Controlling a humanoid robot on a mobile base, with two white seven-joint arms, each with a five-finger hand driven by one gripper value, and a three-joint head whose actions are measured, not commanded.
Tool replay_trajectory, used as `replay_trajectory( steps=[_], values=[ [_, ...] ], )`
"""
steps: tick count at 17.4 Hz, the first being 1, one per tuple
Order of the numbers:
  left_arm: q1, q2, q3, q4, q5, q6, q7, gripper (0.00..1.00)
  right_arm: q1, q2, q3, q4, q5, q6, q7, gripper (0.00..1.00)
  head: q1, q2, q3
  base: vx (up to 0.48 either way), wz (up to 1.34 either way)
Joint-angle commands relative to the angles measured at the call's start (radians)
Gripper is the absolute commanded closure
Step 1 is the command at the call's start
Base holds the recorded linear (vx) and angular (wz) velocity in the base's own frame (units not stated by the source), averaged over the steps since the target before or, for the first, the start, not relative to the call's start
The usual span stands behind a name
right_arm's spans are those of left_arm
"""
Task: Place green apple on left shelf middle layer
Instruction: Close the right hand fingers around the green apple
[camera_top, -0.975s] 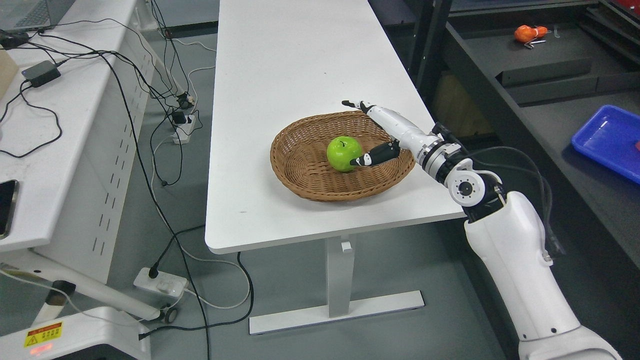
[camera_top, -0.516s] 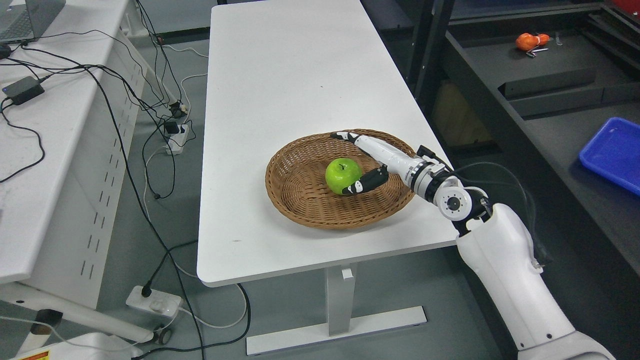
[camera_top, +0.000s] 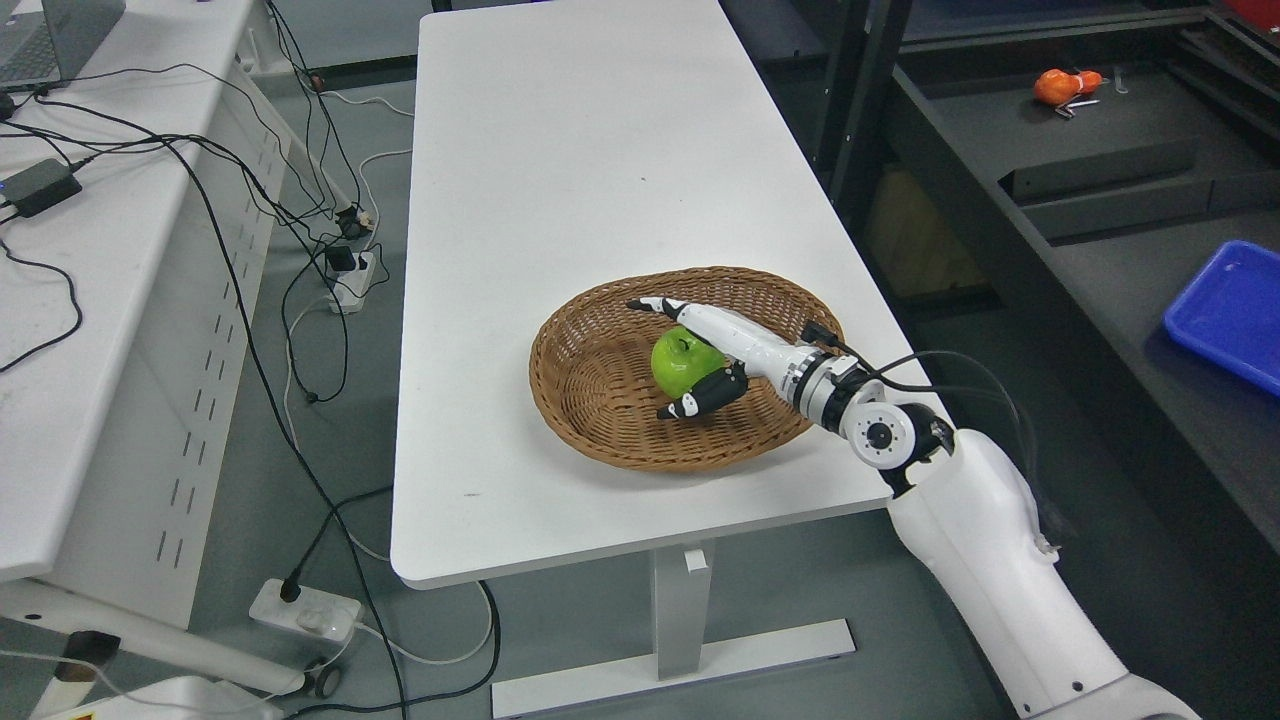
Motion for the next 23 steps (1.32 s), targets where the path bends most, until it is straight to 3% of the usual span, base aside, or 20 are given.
replay_trajectory(
  steps=[1,14,21,23],
  values=[
    [0.0,0.017,0.0,-0.001,0.0,0.001,0.0,0.0,-0.005,0.065,0.015,0.018,0.036,0.006,-0.023,0.03,0.0,0.0,0.0,0.023,0.0],
    [0.0,0.017,0.0,0.001,0.0,0.001,0.0,0.0,0.0,-0.016,0.009,0.047,0.122,-0.035,-0.072,0.12,0.0,0.0,0.0,0.001,0.0],
    [0.0,0.017,0.0,-0.001,0.0,0.001,0.0,0.0,-0.002,-0.024,0.005,0.055,0.153,-0.026,-0.088,0.27,0.0,0.0,0.0,0.003,0.0],
    [0.0,0.017,0.0,-0.001,0.0,0.001,0.0,0.0,0.0,-0.027,0.005,0.055,0.158,-0.027,-0.089,0.39,0.0,0.0,0.0,0.0,0.0]
  ],
)
